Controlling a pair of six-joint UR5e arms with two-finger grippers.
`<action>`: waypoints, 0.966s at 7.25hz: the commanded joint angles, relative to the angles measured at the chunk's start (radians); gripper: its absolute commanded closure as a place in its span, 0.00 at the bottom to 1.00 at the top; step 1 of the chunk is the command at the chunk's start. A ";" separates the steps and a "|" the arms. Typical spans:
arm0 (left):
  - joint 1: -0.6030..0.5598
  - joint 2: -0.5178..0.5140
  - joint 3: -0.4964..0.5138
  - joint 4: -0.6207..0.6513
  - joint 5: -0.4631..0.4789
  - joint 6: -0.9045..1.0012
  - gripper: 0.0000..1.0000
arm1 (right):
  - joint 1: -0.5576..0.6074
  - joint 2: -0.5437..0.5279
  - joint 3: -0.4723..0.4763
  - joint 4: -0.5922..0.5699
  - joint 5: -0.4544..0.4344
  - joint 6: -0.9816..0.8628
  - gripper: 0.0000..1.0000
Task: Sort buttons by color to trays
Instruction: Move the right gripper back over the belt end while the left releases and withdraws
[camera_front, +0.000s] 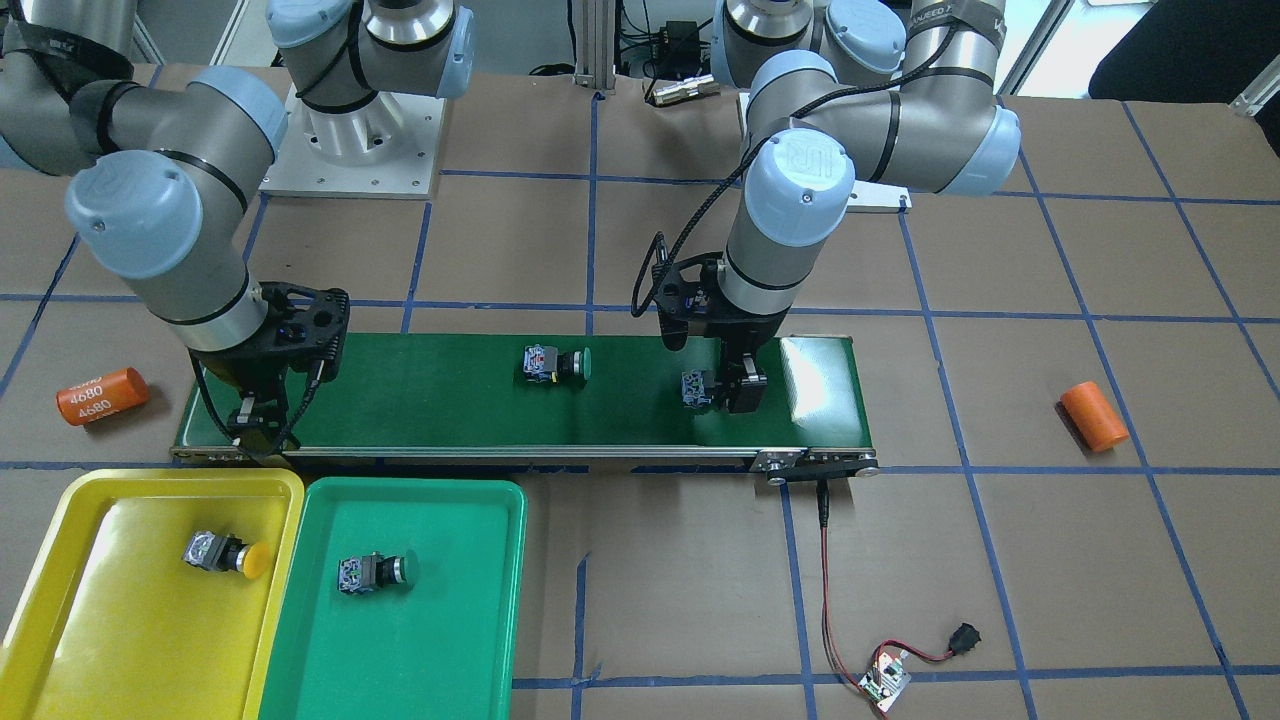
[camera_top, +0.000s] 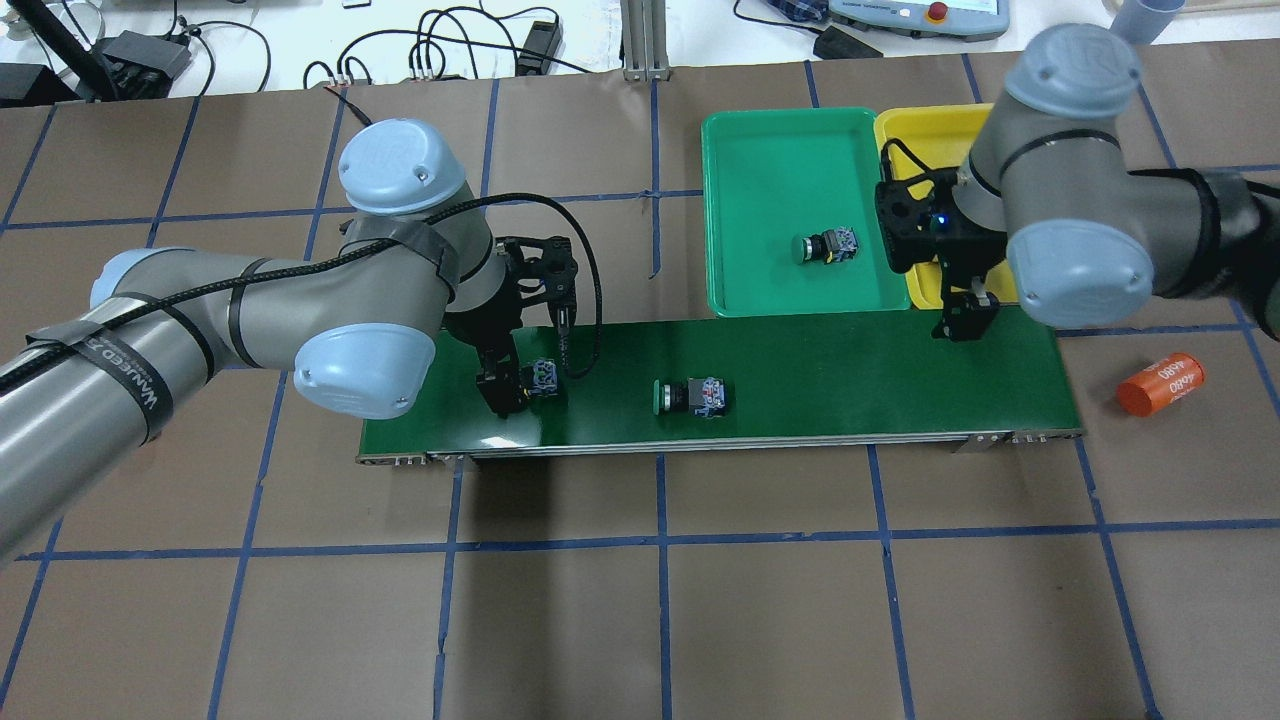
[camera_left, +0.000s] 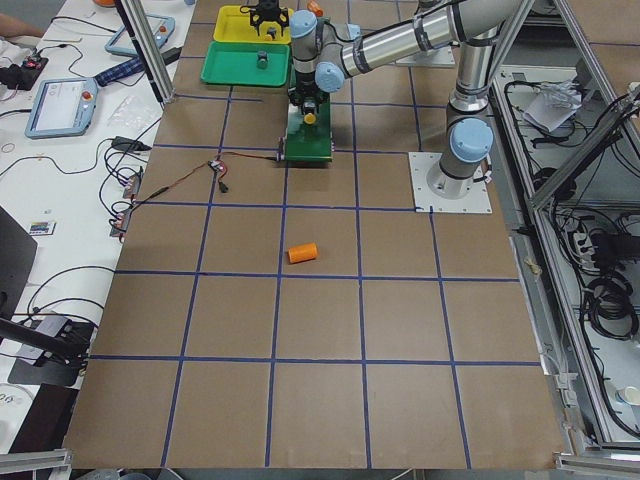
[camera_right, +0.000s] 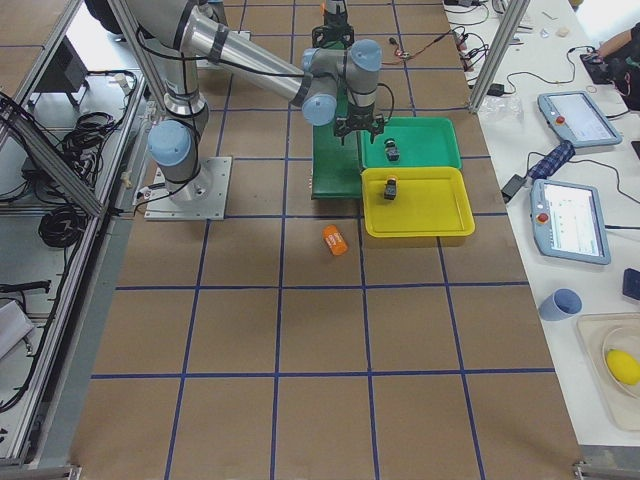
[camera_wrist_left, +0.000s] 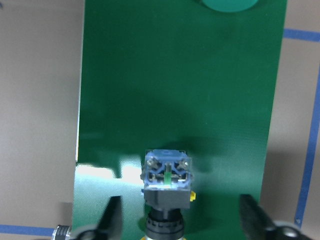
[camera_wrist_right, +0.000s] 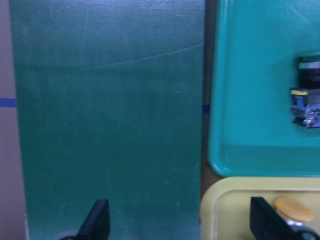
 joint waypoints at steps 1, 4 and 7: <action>0.205 -0.001 0.046 -0.017 0.002 0.147 0.00 | -0.041 -0.072 0.148 -0.028 0.016 -0.017 0.00; 0.569 -0.042 0.047 -0.008 0.038 0.026 0.00 | -0.038 -0.080 0.205 -0.126 0.015 -0.014 0.00; 0.587 -0.094 0.131 0.004 0.106 -0.054 0.00 | -0.038 -0.078 0.204 -0.128 0.015 -0.018 0.00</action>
